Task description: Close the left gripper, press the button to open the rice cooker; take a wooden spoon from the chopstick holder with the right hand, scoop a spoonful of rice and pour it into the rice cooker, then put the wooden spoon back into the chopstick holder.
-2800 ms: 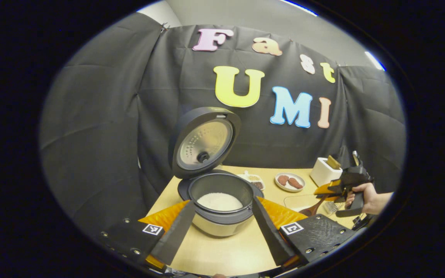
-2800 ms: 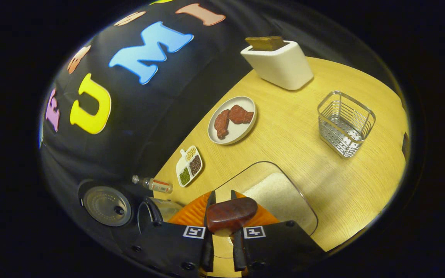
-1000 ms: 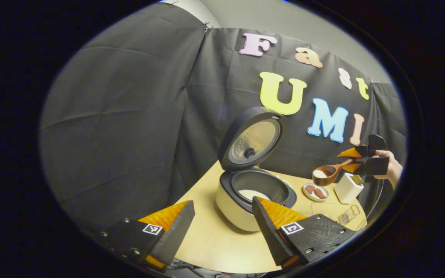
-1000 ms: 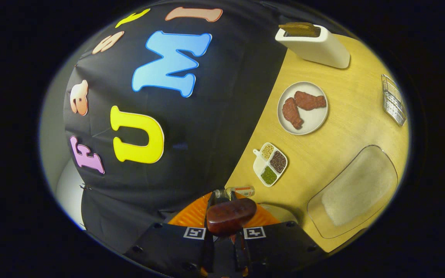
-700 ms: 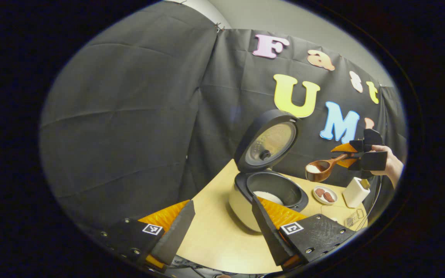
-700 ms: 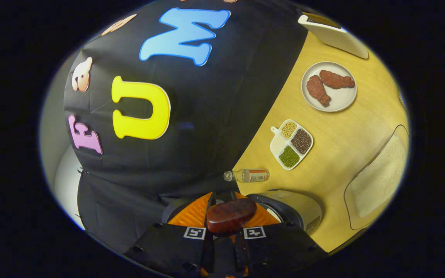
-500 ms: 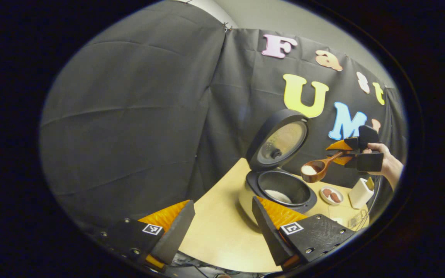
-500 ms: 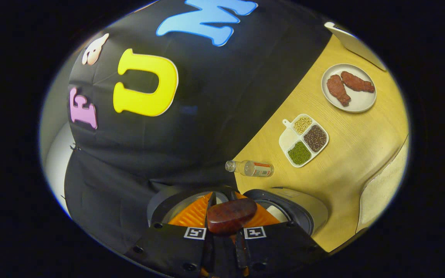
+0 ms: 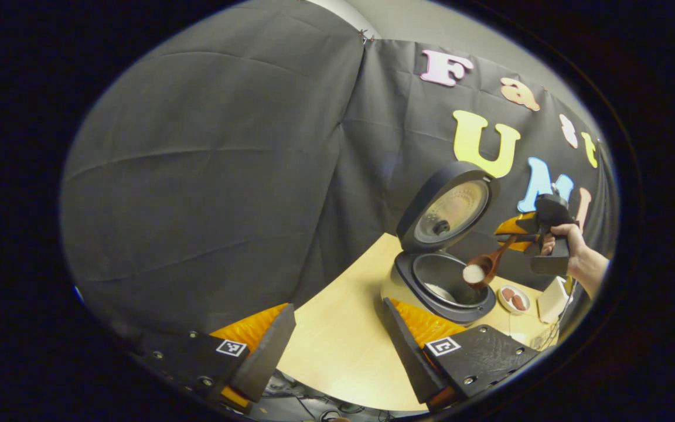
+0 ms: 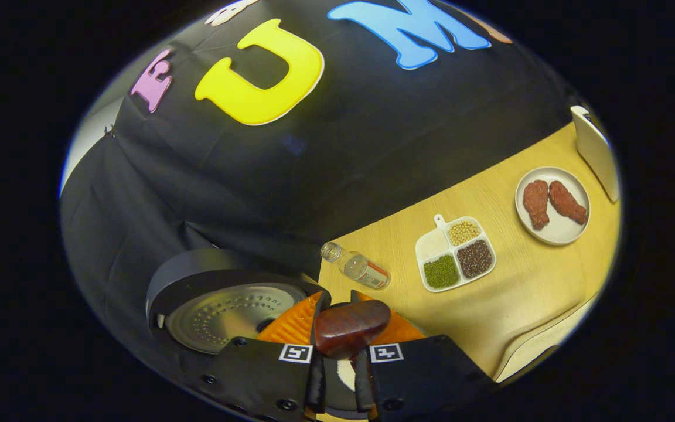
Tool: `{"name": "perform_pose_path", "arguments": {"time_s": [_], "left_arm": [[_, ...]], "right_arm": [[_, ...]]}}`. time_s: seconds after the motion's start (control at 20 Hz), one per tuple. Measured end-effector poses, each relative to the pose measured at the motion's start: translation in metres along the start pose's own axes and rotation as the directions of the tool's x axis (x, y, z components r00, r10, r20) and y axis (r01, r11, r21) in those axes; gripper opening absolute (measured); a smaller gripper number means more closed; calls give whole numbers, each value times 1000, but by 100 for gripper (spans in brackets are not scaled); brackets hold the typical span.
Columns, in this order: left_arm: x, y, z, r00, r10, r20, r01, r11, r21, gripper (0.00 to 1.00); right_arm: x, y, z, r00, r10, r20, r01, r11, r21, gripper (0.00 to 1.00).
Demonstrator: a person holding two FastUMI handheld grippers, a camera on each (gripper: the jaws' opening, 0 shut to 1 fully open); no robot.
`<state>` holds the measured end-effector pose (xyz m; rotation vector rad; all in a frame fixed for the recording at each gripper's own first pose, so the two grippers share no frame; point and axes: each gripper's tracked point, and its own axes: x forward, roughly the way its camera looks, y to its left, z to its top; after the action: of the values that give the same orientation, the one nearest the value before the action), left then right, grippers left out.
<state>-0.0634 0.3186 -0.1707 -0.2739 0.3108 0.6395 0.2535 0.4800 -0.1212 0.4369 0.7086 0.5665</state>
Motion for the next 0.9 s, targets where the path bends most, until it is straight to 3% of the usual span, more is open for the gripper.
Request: {"name": "perform_pose_path", "arguments": {"time_s": [0.4, 0.45, 0.6, 0.9], "left_arm": [[-2, -7, 5, 1000, -30, 1, 30, 999, 43, 94], [-3, -11, 5, 999, -37, 2, 36, 998, 47, 95], [2, -18, 3, 999, -37, 0, 37, 998, 51, 95], [-2, -17, 0, 999, -38, -3, 38, 995, 89, 95]], "right_arm": [[3, 25, -15, 999, 30, -18, -33, 977, -212, 21], [4, 25, -15, 999, 33, -13, -36, 972, -233, 17], [3, 26, -13, 999, 47, -12, -49, 957, -287, 21], [6, 24, -13, 997, 80, -13, -76, 870, -488, 21]]}}
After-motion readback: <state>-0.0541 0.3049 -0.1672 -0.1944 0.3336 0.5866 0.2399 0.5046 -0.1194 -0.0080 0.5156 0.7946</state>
